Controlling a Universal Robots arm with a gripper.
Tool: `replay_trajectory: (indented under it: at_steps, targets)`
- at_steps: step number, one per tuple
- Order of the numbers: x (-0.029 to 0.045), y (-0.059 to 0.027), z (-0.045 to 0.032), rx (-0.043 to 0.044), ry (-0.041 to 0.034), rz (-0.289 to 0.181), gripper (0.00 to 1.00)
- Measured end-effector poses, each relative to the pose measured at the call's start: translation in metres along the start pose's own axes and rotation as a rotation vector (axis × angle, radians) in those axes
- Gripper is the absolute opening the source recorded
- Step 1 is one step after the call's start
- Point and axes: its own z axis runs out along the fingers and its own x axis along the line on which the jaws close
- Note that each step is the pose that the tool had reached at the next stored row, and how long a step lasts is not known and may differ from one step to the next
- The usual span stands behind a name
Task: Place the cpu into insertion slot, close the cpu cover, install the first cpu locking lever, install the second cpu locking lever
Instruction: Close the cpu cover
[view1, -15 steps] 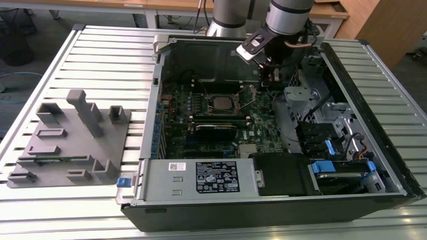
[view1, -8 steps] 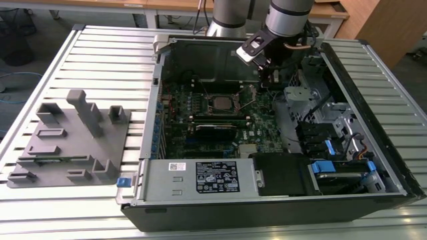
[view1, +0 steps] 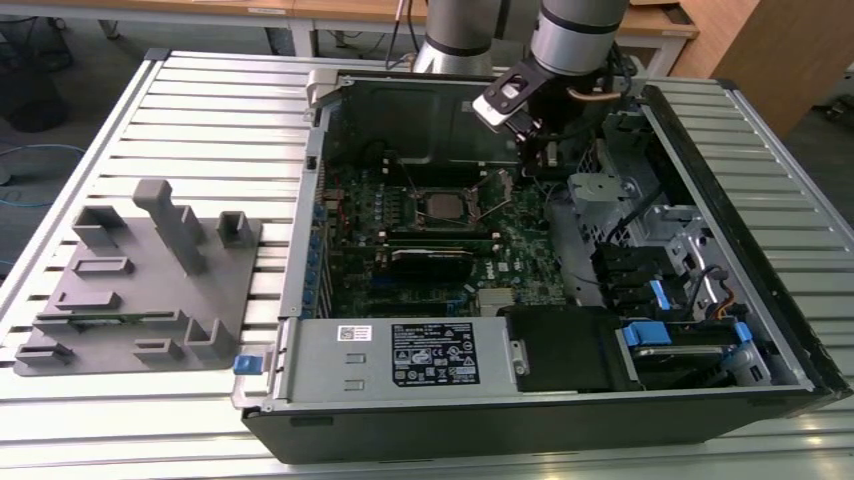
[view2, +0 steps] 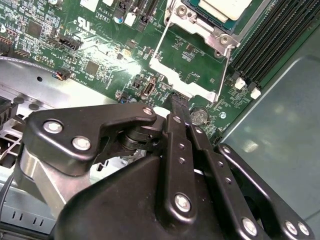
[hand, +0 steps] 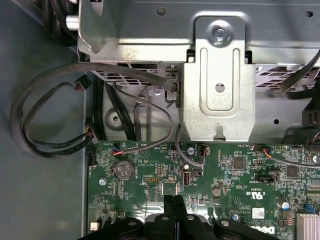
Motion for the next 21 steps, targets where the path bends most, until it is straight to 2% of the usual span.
replay_trajectory:
  at_steps: [16, 21]
  targets:
    - [0.0001, -0.0020, 0.0020, -0.0023, -0.0002, 0.000, 0.11]
    - [0.0003, -0.0089, 0.0020, -0.0041, -0.0194, 0.000, 0.11]
